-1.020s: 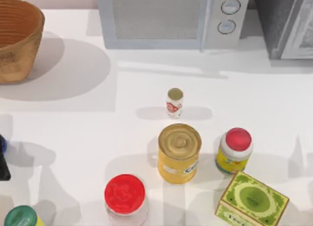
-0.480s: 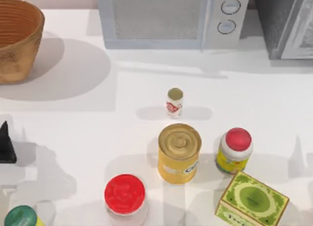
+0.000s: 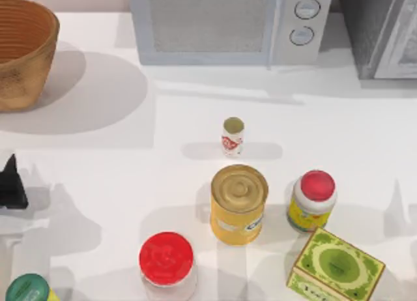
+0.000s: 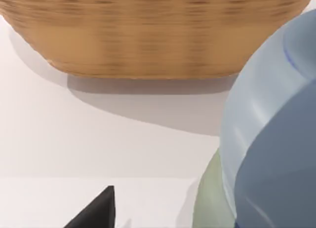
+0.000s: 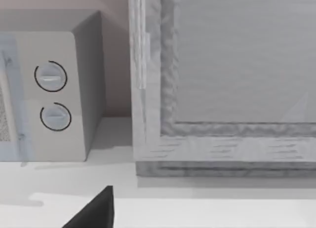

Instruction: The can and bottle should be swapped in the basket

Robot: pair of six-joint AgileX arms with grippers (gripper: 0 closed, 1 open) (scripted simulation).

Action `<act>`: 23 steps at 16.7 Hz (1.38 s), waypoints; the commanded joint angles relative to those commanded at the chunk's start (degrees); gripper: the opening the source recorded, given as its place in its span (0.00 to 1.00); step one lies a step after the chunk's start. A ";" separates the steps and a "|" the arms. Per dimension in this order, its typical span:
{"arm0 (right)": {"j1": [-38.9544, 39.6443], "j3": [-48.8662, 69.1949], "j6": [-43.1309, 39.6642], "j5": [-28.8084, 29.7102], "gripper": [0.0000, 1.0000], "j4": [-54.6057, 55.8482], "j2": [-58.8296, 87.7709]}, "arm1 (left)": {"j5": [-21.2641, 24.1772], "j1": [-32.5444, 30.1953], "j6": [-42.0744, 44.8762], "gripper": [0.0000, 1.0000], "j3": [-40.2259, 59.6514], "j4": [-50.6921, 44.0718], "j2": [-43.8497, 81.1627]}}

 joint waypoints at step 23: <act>0.00 0.00 0.00 0.00 1.00 0.00 0.00 | -0.16 0.56 0.01 0.00 0.54 -0.70 -0.53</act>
